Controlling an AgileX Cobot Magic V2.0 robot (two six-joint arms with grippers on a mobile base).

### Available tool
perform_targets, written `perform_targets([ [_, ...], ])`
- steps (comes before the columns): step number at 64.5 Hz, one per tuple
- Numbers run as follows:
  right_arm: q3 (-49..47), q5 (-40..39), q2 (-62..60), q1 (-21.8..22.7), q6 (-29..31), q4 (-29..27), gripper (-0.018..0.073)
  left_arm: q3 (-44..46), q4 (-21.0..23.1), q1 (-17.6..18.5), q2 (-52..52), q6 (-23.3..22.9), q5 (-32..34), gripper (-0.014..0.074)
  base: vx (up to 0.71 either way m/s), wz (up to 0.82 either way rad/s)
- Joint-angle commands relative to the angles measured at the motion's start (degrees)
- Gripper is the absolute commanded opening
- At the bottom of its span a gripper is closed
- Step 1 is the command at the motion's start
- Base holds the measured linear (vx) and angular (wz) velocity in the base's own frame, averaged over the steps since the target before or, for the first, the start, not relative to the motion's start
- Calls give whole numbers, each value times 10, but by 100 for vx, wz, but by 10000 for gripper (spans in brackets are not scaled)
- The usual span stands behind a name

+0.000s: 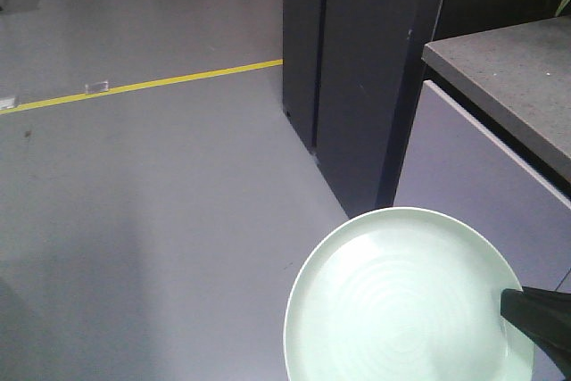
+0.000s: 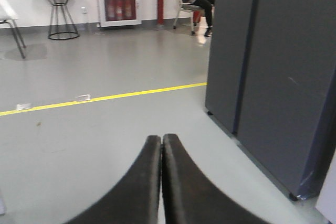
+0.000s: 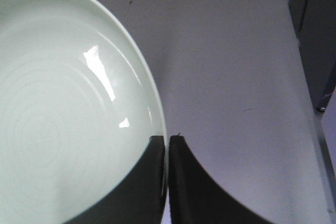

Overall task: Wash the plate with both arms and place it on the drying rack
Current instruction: 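Drive the base onward and turn toward the sink counter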

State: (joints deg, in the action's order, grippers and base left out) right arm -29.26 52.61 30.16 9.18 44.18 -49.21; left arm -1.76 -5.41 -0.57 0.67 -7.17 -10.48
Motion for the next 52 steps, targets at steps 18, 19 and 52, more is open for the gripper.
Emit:
perform_targets([
  [18,-16,-19,2,2,2,-29,-1,17,4,3,7,-4,41,-6,13,-35],
  [19,-16,-19,2,2,2,-29,-1,17,4,3,7,-4,41,-6,11,-38],
  [52,-16,-19,2,2,2,-29,-1,17,4,3,7,-4,41,-6,11,-43],
])
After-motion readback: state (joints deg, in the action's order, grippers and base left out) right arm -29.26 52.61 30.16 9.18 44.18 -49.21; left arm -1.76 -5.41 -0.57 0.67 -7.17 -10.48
